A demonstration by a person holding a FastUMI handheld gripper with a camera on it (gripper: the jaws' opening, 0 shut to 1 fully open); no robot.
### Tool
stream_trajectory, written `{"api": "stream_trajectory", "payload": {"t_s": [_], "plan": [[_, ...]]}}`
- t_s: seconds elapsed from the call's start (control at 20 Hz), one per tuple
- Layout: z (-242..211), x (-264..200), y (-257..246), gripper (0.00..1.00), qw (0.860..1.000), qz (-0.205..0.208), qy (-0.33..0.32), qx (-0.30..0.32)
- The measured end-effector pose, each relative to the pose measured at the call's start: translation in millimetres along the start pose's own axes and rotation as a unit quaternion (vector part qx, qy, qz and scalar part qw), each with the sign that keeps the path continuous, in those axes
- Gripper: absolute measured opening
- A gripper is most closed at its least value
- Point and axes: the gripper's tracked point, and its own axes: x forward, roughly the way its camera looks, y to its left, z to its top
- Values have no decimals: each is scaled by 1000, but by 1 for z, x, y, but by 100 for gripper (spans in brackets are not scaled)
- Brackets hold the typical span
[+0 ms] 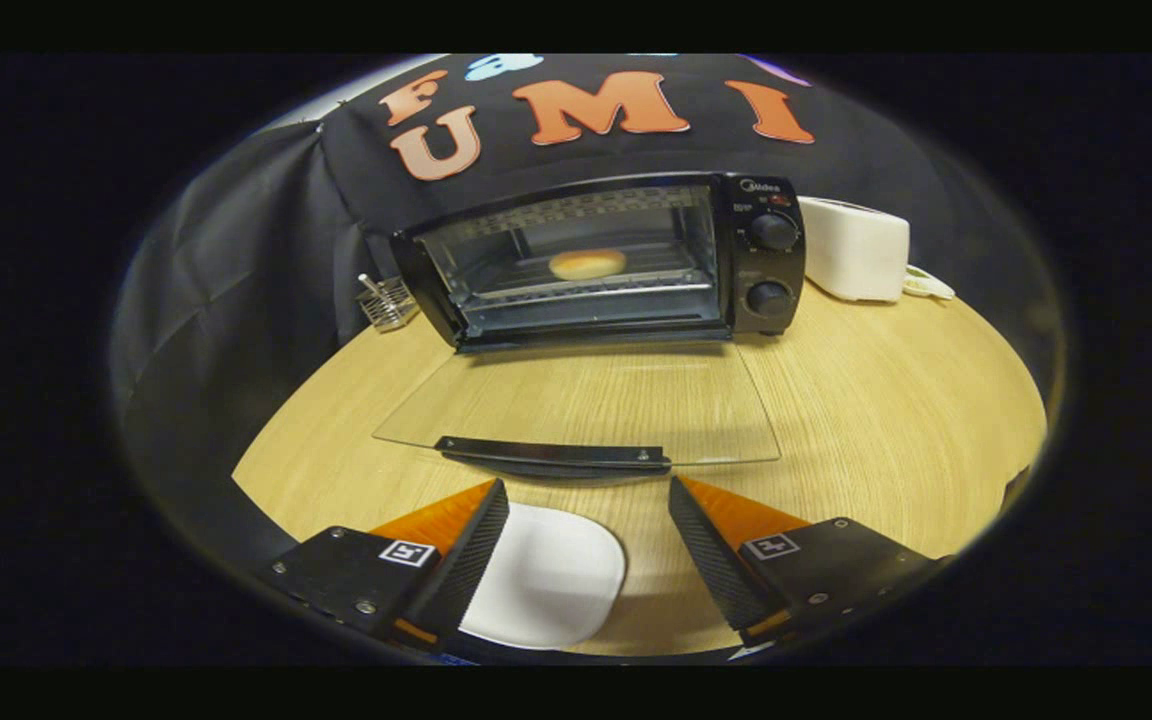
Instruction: Open the toaster oven, put the food inside, and close the toaster oven door.
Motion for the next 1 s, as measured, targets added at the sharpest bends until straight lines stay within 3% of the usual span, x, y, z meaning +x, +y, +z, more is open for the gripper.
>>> {"api": "stream_trajectory", "payload": {"t_s": [0.35, 0.7, 1.0], "plan": [[20, 4, 4, 96, 1000, 7, -14, -4], [104, -19, 16, 96, 991, 68, -107, 33], [163, -14, 19, 100, 980, 75, -172, 62]]}}
